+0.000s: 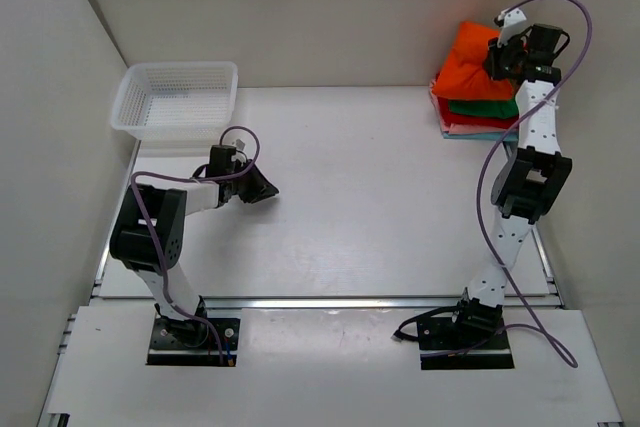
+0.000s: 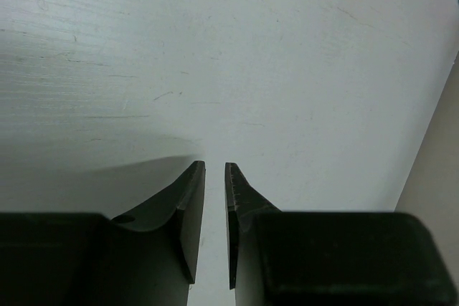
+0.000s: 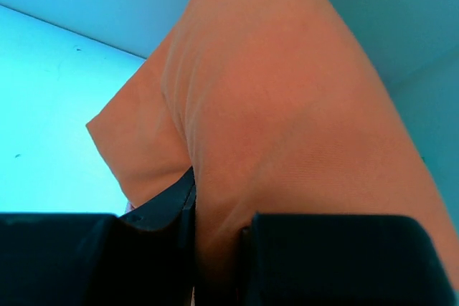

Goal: Fold and stack the t-shirts
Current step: Put the neatly folded tshirt into the corner of the board with the right arm

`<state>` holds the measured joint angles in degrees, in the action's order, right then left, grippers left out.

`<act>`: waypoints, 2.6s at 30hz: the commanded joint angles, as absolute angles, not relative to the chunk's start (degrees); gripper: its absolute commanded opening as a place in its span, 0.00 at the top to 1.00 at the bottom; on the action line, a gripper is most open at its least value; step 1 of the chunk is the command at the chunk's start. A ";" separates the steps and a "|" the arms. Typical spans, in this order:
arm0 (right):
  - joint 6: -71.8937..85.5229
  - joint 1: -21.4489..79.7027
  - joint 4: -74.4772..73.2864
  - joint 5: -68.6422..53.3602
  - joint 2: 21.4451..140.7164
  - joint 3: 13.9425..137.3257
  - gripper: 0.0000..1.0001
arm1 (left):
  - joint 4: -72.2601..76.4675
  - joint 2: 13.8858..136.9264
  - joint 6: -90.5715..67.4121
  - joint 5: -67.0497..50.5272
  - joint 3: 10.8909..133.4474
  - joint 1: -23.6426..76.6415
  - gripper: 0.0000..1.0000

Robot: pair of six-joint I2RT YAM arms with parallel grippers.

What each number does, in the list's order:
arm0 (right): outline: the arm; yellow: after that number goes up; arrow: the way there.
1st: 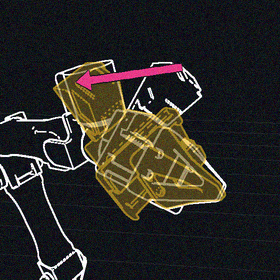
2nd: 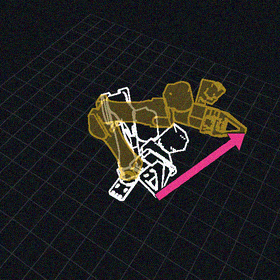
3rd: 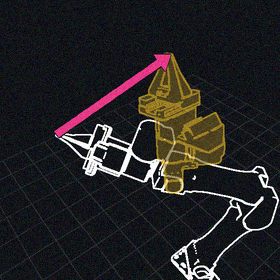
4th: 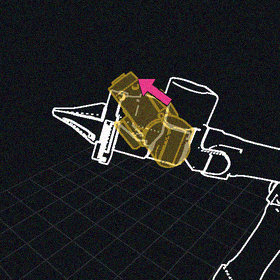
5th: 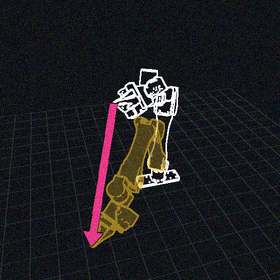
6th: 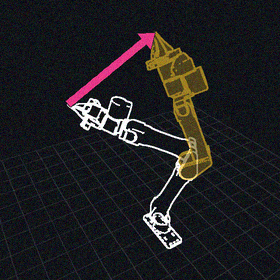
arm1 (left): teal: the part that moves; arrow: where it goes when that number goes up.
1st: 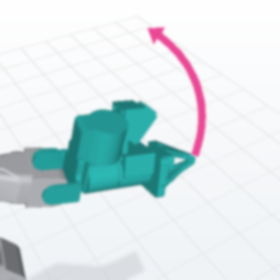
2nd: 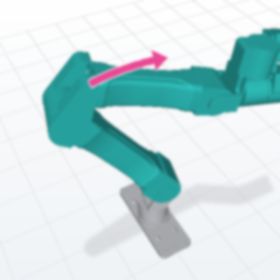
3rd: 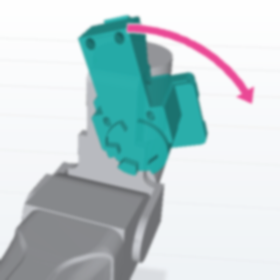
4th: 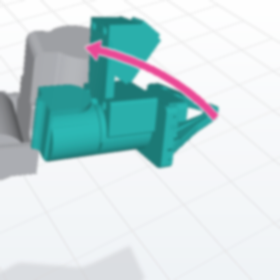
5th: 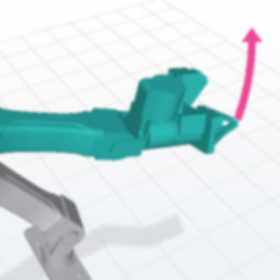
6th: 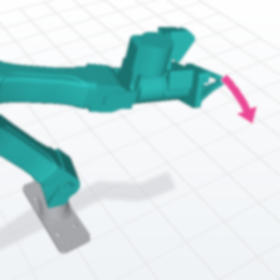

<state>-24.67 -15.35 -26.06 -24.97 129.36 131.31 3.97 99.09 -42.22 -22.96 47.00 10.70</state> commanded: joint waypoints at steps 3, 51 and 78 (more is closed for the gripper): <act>-25.57 -20.12 -25.05 -29.36 134.28 135.70 1.00 | 1.32 99.75 -40.43 -23.73 51.23 11.42 0.71; -46.00 -10.47 42.14 21.36 104.87 87.65 0.03 | -5.88 93.88 -37.19 -24.08 46.58 17.39 0.65; 12.75 12.58 -20.74 5.45 53.36 42.81 0.01 | -27.33 44.74 -25.75 -21.53 37.88 18.72 0.01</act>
